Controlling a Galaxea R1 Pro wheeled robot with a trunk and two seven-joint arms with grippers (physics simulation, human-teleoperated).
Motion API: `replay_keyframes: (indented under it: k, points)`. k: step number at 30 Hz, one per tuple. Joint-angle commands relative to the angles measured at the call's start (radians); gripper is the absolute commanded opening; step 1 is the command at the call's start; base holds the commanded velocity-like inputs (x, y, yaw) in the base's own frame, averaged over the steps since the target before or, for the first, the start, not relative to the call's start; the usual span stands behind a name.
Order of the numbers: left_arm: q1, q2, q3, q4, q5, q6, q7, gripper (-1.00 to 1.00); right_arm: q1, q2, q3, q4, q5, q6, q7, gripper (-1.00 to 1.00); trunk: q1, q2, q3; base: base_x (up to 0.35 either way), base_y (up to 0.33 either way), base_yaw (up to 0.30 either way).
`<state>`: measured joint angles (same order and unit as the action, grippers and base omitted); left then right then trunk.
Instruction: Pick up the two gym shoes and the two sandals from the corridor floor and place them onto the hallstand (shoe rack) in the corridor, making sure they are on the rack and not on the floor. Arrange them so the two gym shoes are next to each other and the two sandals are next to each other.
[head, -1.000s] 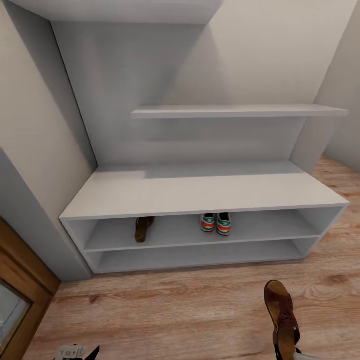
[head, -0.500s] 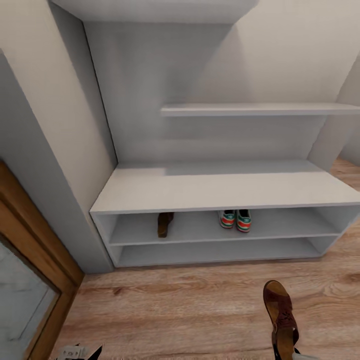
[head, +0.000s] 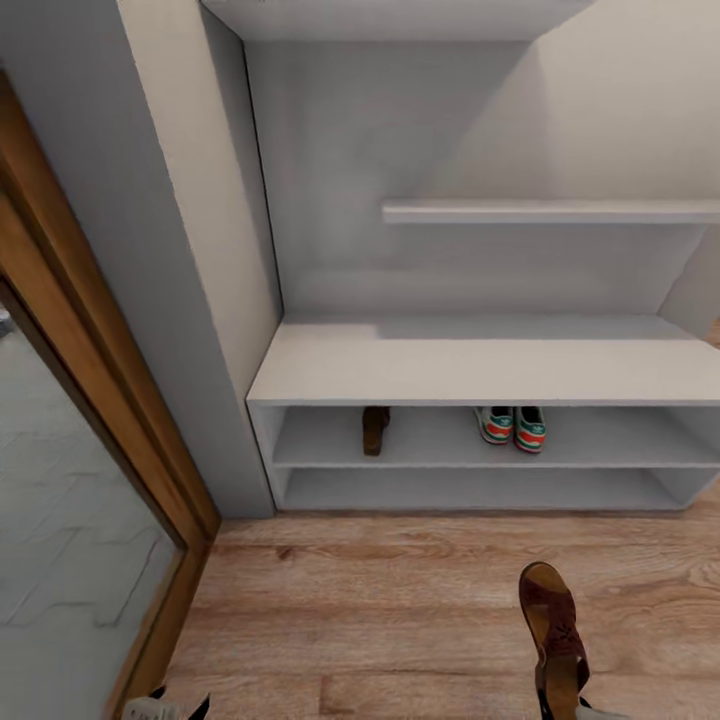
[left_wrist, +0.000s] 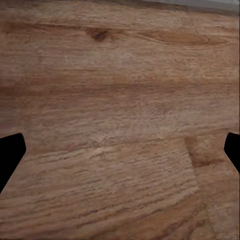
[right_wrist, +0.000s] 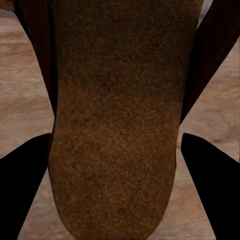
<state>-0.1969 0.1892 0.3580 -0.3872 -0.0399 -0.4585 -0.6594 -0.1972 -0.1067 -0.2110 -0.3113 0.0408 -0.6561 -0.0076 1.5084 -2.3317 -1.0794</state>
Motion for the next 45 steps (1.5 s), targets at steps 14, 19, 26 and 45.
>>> replay_keyframes:
  k: [14,19,26,45]
  points:
    - [0.011,0.0,0.009,0.007,-0.021,-0.023,-0.119,1.0,-0.101,0.281,-0.004,-0.389,0.209,0.786,-0.255,-1.0,0.0,0.0,-0.001,-0.022,0.028,0.004]
    - [0.011,-0.002,0.008,0.005,-0.019,-0.023,-0.121,1.0,-0.255,0.281,-0.003,-0.418,0.227,0.902,-0.277,-1.0,0.0,0.0,-0.001,0.0,0.0,0.0]
    - [0.011,-0.007,0.007,0.005,-0.022,-0.02,-0.121,1.0,-0.305,0.281,0.044,-0.421,0.228,0.915,-0.278,-1.0,0.0,0.0,-0.001,0.0,0.0,0.0]
    - [0.019,-0.014,-0.003,0.004,-0.035,-0.021,-0.14,1.0,-0.36,0.281,0.148,-0.451,0.227,1.013,-0.273,-1.0,0.0,0.0,-0.001,0.0,0.0,0.0]
